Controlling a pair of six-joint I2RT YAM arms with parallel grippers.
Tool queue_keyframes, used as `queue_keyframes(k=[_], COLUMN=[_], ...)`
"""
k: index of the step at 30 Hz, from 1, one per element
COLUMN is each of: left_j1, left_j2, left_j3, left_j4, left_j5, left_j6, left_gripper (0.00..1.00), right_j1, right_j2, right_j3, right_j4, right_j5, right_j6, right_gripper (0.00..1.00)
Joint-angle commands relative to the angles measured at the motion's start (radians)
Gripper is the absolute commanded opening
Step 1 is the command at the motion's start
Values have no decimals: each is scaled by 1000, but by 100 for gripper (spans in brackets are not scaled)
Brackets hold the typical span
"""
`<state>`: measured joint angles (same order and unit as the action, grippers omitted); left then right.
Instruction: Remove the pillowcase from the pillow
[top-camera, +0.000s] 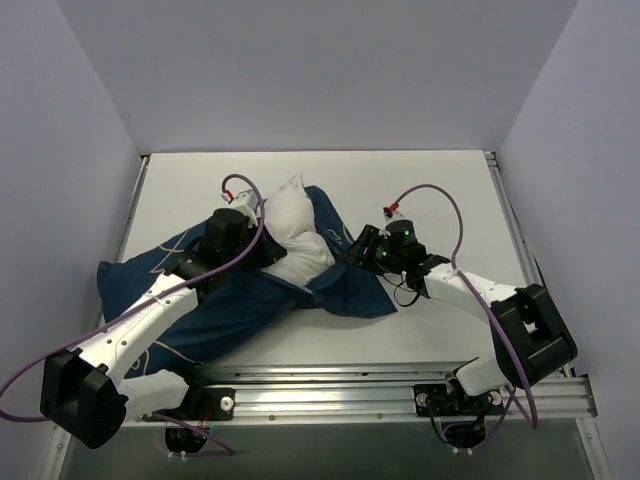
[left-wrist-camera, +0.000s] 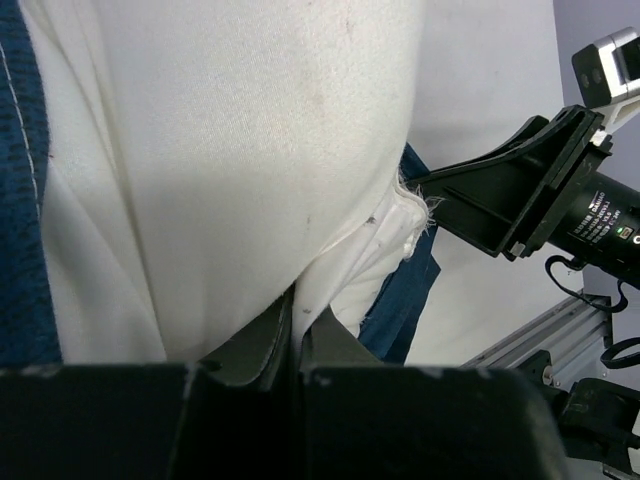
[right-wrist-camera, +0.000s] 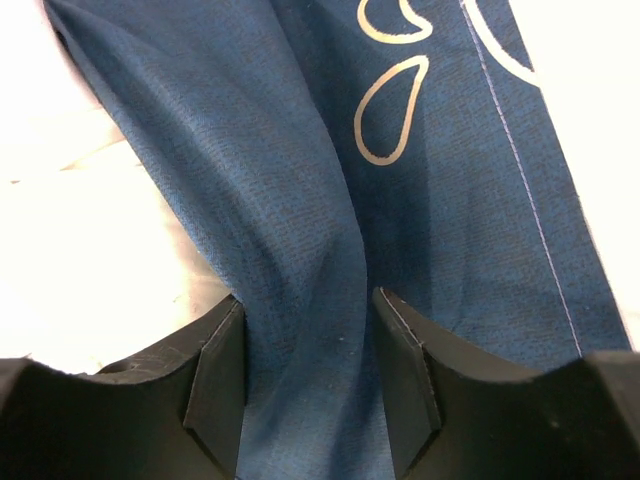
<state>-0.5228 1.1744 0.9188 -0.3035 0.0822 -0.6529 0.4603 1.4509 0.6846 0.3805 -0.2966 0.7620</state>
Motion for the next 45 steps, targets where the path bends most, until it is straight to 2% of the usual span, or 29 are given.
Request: queue_keyframes(k=[1,6,11,13,19,20,23,26,29,33,36,37,38,40,41,42,43,44,45], left_j1=[99,99,113,154,167,164,144,127,121,69,-3,-23,-43,-97,-109,-121,-140,-144,-149], left_j2=[-73,-41,-65,-82,-82,-67,-15,20,33,79,126,139,155,165,159,150,137,105,85], left_j3=[12,-23,-20,-18,5,-11,-46,-57,-34,73,150,173,195,248,261,265,264,259,252], left_j4=[-25,93,145,173,279,382,521,592,632,571,560,554,531,495,459,443,410,388,368], left_j5=[-176,-35,-1,23,-39,-36,-25,-54,-71,-55,-24,0,11,13,5,-10,-28,-71,-105], left_j6=[10,-20,-62,-92,-169,-210,-263,-292,-310,-234,-173,-154,-111,-70,-39,-27,-18,-1,4], left_gripper=[2,2,2,2,2,2,2,2,2,4,11,16,29,42,54,61,68,78,82], right_j1=[-170,-170,-170,-175,-175,-173,-152,-95,-84,-84,-69,-68,-63,-66,-66,-68,-69,-69,-69], right_j2=[11,23,32,37,37,34,26,16,12,-26,-110,-138,-205,-273,-335,-368,-394,-444,-466], right_j3=[-69,-76,-89,-94,-97,-100,-105,-96,-106,-103,-77,-71,-54,-33,-7,7,24,39,68], right_j4=[-312,-292,-282,-281,-261,-246,-207,-204,-195,-213,-265,-284,-302,-374,-412,-472,-501,-529,-581], right_j5=[444,404,416,419,386,358,248,258,241,247,247,255,264,293,335,353,385,398,412], right_j6=[-145,-161,-162,-167,-171,-174,-181,-178,-158,-155,-165,-167,-170,-184,-190,-197,-214,-222,-230], right_gripper=[0,0,0,0,0,0,0,0,0,0,2,6,10,24,29,34,44,48,52])
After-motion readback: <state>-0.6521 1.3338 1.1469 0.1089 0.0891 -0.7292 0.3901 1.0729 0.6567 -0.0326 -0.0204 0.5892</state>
